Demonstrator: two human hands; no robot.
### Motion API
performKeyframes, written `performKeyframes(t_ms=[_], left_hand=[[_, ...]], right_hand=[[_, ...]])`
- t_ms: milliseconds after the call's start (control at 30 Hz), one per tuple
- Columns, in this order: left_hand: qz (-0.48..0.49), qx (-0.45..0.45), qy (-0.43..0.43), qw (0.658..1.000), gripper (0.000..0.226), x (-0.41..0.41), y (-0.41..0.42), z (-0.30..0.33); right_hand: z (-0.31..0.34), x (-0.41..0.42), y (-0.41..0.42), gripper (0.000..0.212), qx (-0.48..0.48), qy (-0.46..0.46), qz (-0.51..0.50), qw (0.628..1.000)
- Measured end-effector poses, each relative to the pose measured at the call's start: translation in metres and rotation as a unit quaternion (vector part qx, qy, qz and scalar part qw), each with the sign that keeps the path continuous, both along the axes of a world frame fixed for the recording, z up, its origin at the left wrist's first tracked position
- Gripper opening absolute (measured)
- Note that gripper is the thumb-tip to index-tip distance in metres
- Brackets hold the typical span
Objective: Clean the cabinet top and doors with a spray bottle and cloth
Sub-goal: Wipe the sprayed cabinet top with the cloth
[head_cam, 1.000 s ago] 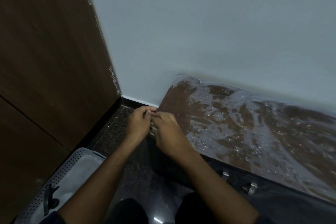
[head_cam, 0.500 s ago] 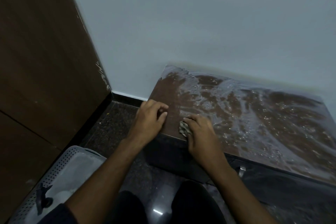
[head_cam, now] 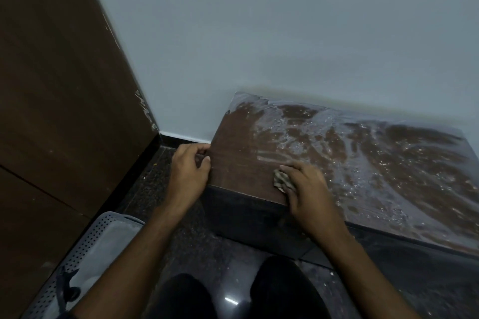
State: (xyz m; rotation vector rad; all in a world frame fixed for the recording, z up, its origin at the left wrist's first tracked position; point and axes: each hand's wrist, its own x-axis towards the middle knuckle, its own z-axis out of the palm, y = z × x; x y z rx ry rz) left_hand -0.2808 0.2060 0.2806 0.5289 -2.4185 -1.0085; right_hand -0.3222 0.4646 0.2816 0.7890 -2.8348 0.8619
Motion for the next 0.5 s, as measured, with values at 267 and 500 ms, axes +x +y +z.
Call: performKeyframes(t_ms=[267, 500], left_hand=[[0.063, 0.12, -0.015, 0.991, 0.032, -0.01, 0.0, -0.013], [0.064, 0.157, -0.035, 0.985, 0.031, -0.016, -0.013, -0.015]], right_hand=[[-0.001, -0.013, -0.088, 0.04, 0.0, 0.024, 0.128, 0.992], [0.008, -0.082, -0.13, 0.034, -0.003, 0.019, 0.088, 0.996]])
